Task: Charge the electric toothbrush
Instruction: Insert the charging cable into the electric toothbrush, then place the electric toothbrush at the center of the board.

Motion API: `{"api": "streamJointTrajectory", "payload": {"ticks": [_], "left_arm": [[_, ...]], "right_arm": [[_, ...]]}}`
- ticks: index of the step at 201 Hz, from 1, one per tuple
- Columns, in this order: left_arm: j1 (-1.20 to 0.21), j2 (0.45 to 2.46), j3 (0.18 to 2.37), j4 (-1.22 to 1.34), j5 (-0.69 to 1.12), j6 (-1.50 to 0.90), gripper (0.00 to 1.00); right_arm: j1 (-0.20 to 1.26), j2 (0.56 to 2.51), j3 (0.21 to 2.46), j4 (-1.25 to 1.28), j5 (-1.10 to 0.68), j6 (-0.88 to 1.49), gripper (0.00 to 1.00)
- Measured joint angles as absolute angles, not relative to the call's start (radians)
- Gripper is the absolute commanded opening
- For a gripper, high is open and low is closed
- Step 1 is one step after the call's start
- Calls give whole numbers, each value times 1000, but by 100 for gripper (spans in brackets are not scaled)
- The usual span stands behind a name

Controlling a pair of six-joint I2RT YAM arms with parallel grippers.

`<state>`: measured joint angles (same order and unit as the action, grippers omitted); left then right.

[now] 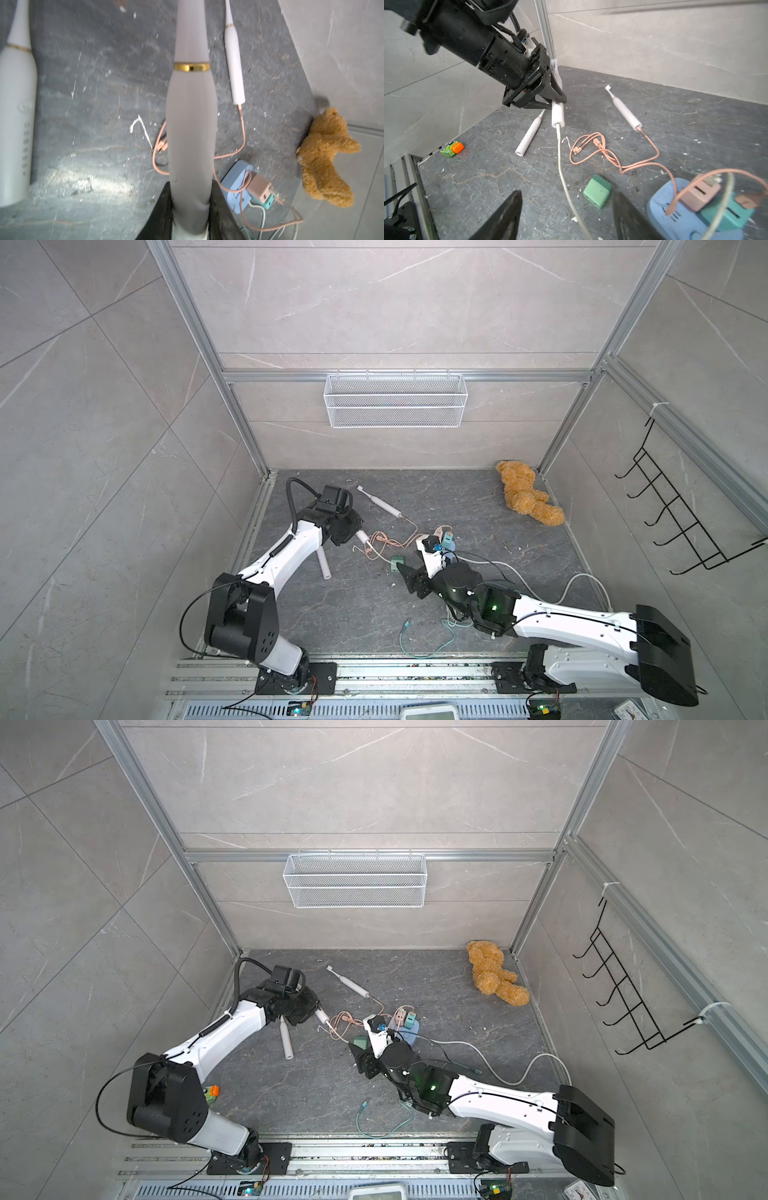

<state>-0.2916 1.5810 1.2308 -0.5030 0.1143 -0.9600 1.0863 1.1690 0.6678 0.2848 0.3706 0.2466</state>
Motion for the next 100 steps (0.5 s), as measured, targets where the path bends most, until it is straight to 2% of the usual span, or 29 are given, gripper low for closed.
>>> {"api": "streamJointTrajectory", "payload": {"ticks": [44,73,100], "left_arm": [[-158,1828,1459,-560,191,-871,0],[-137,2020,1697,-636,218,-789,0],[-112,2119,1787,-656,293,-747,0]], "right_arm": [[1086,1131,684,134,443,223,78],[1086,1120,704,42,491,225,78],[1086,1106,727,-31,524,240,78]]}}
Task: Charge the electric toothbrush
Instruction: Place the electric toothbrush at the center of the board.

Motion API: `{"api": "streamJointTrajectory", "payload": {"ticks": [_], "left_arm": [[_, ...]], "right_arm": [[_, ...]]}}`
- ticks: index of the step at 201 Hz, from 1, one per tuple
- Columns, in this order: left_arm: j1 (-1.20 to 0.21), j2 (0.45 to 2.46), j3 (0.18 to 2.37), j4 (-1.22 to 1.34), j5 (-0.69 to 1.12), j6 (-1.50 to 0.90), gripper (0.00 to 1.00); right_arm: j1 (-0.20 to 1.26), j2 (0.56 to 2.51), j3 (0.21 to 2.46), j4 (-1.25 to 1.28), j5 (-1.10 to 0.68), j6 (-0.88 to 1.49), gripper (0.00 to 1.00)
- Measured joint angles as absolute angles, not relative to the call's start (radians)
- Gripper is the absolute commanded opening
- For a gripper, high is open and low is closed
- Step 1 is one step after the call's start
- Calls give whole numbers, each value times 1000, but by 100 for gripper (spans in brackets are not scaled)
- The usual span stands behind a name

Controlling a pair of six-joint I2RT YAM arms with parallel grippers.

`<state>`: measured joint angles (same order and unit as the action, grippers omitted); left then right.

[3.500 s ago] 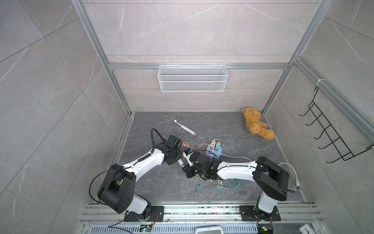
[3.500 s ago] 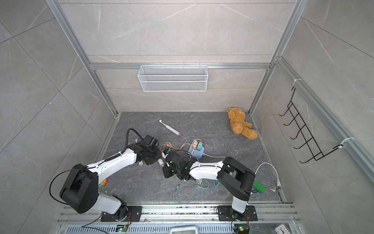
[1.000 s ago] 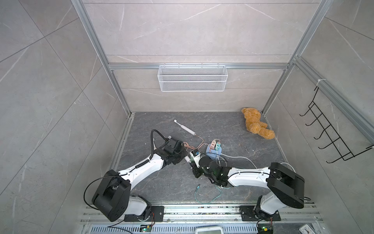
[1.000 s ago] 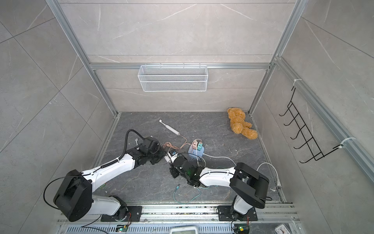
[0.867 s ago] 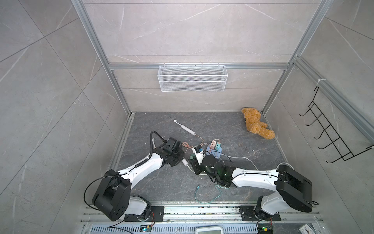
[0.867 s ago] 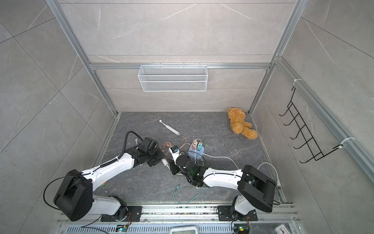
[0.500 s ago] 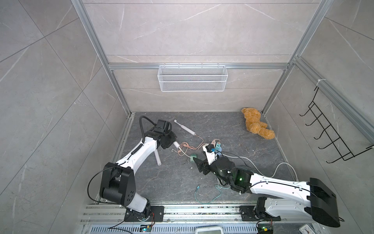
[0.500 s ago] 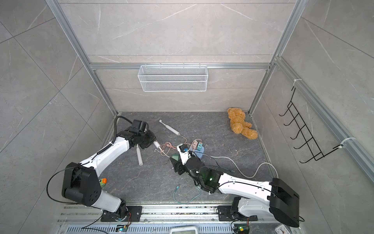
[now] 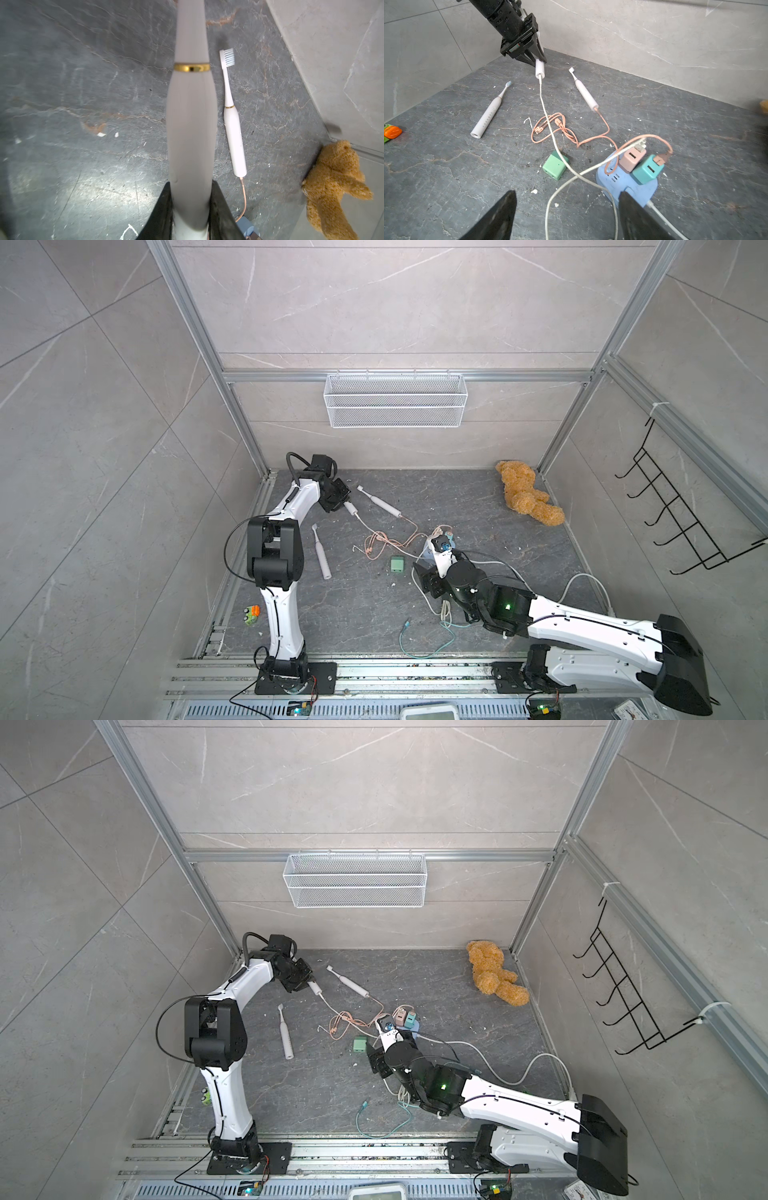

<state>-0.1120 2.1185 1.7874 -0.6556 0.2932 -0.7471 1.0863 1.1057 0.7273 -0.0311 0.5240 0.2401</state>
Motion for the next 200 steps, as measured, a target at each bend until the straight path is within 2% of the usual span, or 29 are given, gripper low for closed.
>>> {"api": "streamJointTrajectory", "payload": {"ticks": [50,97,106,138,153,166,173,184,200], "left_arm": [[-56,2351,2057,-794,327,-639,0],[-48,2424,2057,-831,334,-607,1],[-51,2424,2055,-828,346,-604,10],[-64,2424,2051,-818,353,-601,31],[-72,2424,2047,-813,356,-598,51],[-75,2411,2035,-799,369,-601,76],[-77,2399,2024,-796,371,-599,87],[-81,2374,2002,-796,368,-605,95],[-86,2329,1961,-804,368,-612,99]], "right_arm": [[1086,1105,766,-161,559,302,79],[1076,1166,818,-313,570,408,79],[1074,1173,819,-337,561,418,79],[1073,1213,832,-410,501,435,78],[1073,1234,848,-437,456,444,78],[1073,1246,862,-456,408,458,77],[1073,1253,869,-462,384,469,76],[1074,1268,883,-469,346,488,76],[1076,1299,902,-483,304,519,76]]}}
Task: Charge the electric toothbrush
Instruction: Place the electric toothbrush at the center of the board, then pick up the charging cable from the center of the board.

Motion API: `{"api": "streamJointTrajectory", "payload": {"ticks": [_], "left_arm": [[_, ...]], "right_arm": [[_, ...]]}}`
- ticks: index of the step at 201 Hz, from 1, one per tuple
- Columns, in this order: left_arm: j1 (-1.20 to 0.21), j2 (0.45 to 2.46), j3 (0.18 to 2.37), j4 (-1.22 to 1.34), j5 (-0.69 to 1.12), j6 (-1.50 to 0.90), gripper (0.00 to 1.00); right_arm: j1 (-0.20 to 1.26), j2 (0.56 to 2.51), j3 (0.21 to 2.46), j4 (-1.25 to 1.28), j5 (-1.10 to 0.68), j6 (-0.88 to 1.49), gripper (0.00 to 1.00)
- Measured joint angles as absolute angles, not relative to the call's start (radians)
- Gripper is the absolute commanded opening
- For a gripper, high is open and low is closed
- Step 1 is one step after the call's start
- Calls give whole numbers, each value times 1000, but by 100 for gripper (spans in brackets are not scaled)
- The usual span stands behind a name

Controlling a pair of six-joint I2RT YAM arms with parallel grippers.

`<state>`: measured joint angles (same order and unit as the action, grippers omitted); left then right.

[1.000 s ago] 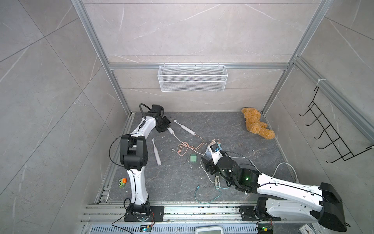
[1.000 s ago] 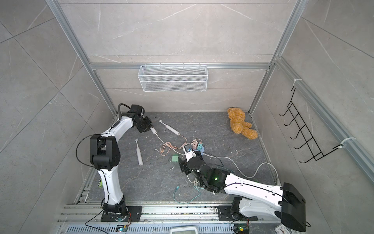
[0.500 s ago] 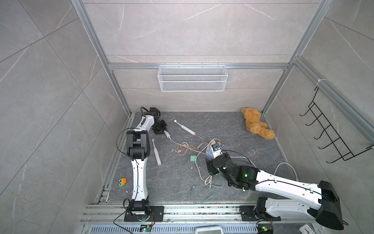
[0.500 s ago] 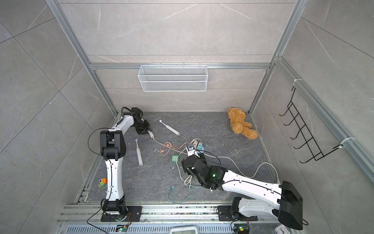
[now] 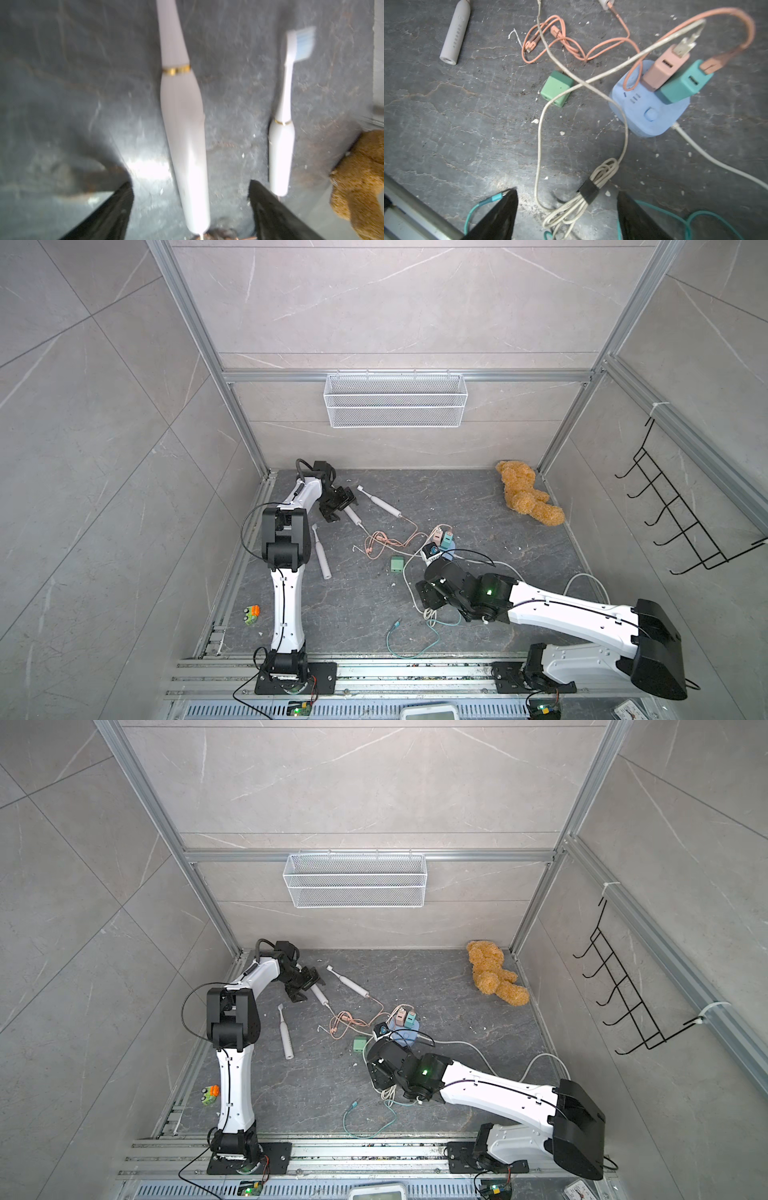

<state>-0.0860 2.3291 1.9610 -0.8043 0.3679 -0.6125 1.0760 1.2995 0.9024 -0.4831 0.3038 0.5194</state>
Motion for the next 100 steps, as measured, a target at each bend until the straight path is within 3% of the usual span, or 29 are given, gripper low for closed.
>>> {"api": "streamJointTrajectory", "payload": {"ticks": [57,100], "left_arm": [[-114,1946,1648,-725,286,-724,99],[-194,1625,1367,-634,185,-844,99]], "right_arm": [[1081,1291,908,-542,247,681,74],[1168,1466,992,-466,93,796,70]]}}
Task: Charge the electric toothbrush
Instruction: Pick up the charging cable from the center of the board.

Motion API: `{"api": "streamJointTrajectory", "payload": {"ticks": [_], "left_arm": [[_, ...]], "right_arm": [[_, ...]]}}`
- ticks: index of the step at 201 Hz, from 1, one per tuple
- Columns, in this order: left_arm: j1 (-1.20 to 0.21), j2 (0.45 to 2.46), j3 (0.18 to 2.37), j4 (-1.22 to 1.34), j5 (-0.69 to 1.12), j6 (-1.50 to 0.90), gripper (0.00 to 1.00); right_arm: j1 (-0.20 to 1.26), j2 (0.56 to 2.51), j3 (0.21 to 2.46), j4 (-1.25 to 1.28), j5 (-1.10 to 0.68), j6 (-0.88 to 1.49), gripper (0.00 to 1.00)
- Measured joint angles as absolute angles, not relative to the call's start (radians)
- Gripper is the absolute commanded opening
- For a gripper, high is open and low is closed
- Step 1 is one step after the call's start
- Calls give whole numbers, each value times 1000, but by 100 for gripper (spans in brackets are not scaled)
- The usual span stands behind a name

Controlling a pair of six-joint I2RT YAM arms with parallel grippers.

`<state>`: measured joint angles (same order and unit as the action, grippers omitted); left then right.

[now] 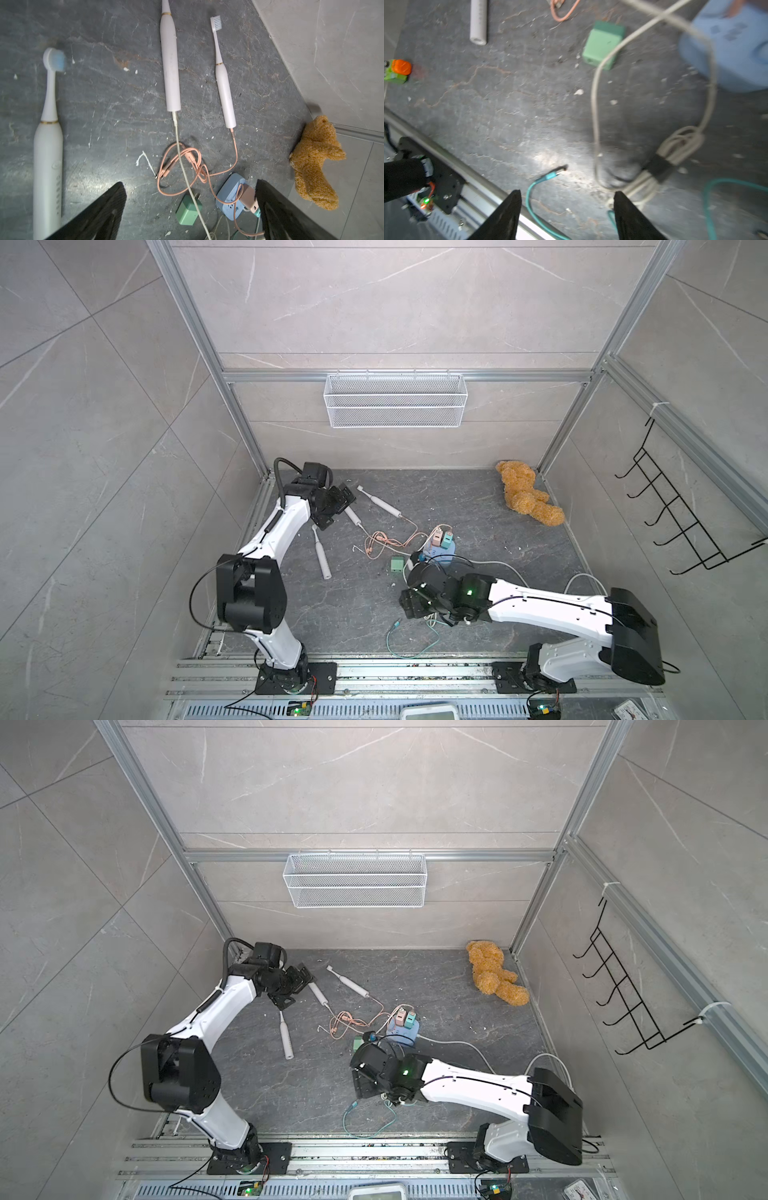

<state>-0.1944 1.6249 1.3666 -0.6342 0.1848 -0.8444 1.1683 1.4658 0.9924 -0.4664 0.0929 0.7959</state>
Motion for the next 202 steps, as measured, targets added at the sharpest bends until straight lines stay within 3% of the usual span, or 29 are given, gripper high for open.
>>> {"api": "streamJointTrajectory", "payload": {"ticks": [58,80,202], "left_arm": [[-231,1453,1047,-619,106,-900,99],[-231,1385,973,-617,87,-901,99],[-236,1321,904,-553,81,-901,99]], "right_arm": [[1184,1637,1093,-546,-14,927,68],[1184,1684,1138,-572,-59,964,62],[1188,1895,1269,-708,-138,1098,47]]}}
